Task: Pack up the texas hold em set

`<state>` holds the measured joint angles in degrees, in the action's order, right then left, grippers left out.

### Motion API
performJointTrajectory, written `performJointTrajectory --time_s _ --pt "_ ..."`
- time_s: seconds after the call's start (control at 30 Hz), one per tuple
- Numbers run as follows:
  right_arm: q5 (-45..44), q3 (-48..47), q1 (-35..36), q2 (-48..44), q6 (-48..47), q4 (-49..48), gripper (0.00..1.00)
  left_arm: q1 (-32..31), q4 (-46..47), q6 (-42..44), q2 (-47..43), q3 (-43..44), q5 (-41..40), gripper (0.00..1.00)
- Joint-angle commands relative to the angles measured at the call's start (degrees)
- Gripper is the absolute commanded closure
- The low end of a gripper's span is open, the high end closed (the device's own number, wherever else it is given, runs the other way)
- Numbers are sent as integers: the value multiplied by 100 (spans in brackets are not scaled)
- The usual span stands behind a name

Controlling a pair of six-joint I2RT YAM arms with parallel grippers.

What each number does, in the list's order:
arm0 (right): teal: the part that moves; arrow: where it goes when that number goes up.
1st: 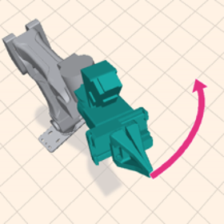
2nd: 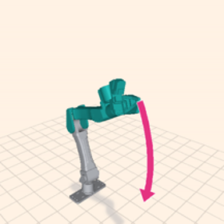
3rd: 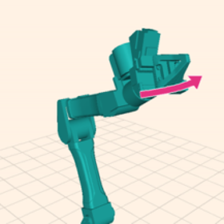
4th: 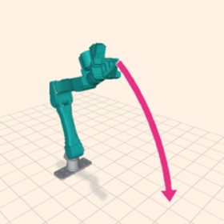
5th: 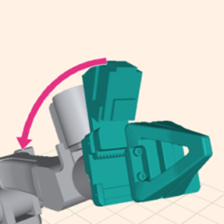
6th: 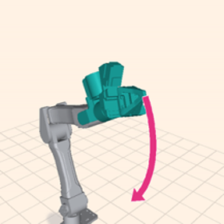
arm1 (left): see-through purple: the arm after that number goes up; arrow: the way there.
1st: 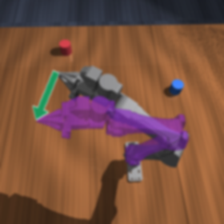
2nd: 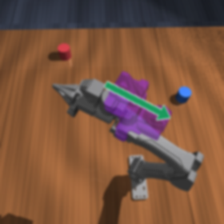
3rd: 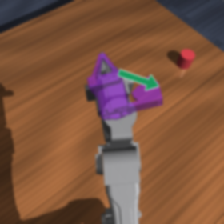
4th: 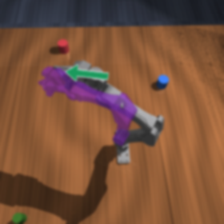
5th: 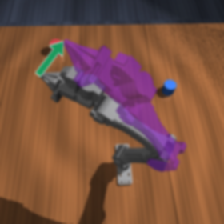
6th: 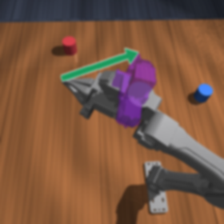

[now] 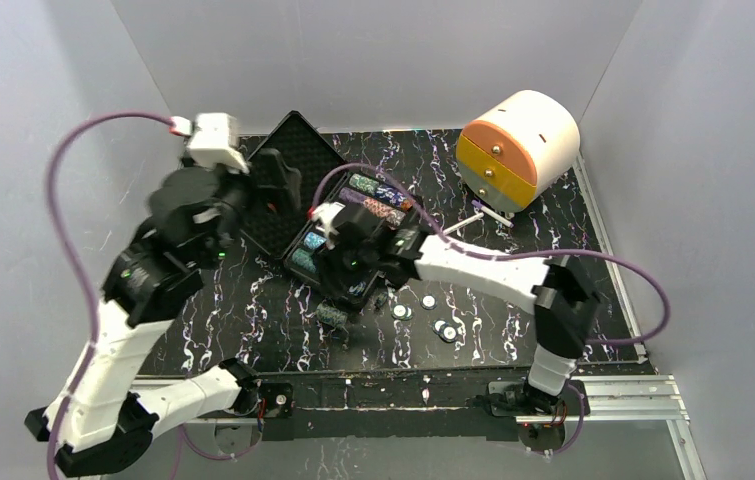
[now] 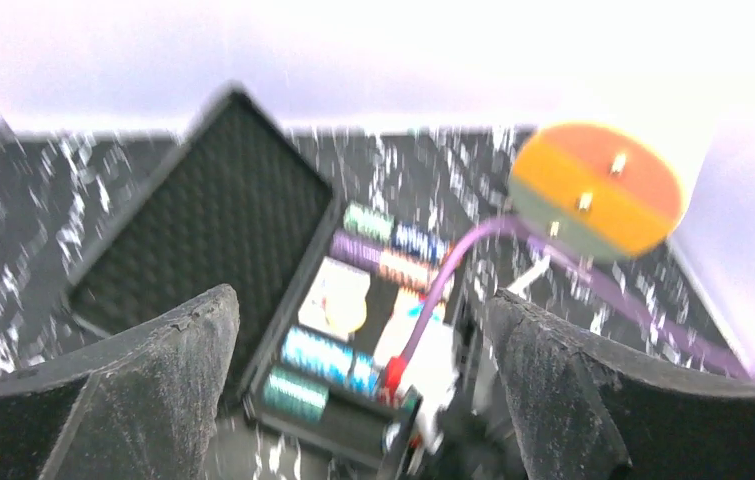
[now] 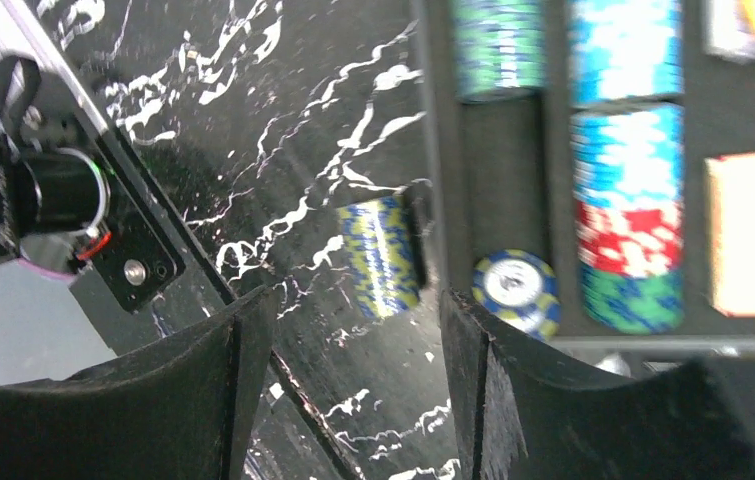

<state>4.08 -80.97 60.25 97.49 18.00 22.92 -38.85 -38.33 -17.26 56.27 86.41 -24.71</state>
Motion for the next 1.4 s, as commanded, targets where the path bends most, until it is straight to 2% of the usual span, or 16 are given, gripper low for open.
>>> performJointTrajectory --time_s 0.0,0.13,0.23,0.4,0.63,0.73,0.8,0.83,0.93,1.03,1.17,1.37 --pt "-219 -764 432 752 -709 484 31 -15 326 936 -121 760 -646 7" --pt "-538 -1309 748 1344 -973 840 30 -8 512 1044 -207 791 -710 6" --pt "-1311 -1180 1118 1503 -1201 632 29 -6 586 1040 -263 706 -728 5" --pt "-1697 -1323 1238 1878 -1286 878 29 -12 613 985 -306 586 -693 5" --pt "-1462 -1411 1252 2265 -1504 1022 28 -13 796 909 -446 267 -575 4" --pt "-1299 -1490 1250 2378 -1527 1079 31 -7 802 883 -467 193 -559 4" --pt "-1330 -1506 1260 2408 -1552 1073 36 -10 806 875 -479 169 -552 4" --pt "-1382 -1516 1261 2412 -1565 1060 42 -5 805 873 -485 159 -550 4" --pt "-1485 -1544 1261 2318 -1615 981 67 -8 812 864 -499 148 -576 4" --pt "-1282 -1560 1259 2079 -1697 768 83 -10 912 677 -519 227 -547 4" --pt "-966 -2098 1250 1929 -1615 1008 84 -6 1124 611 -418 503 -194 4" --pt "-974 -2487 1009 1717 -1252 975 84 -9 1384 548 -336 631 -105 4"
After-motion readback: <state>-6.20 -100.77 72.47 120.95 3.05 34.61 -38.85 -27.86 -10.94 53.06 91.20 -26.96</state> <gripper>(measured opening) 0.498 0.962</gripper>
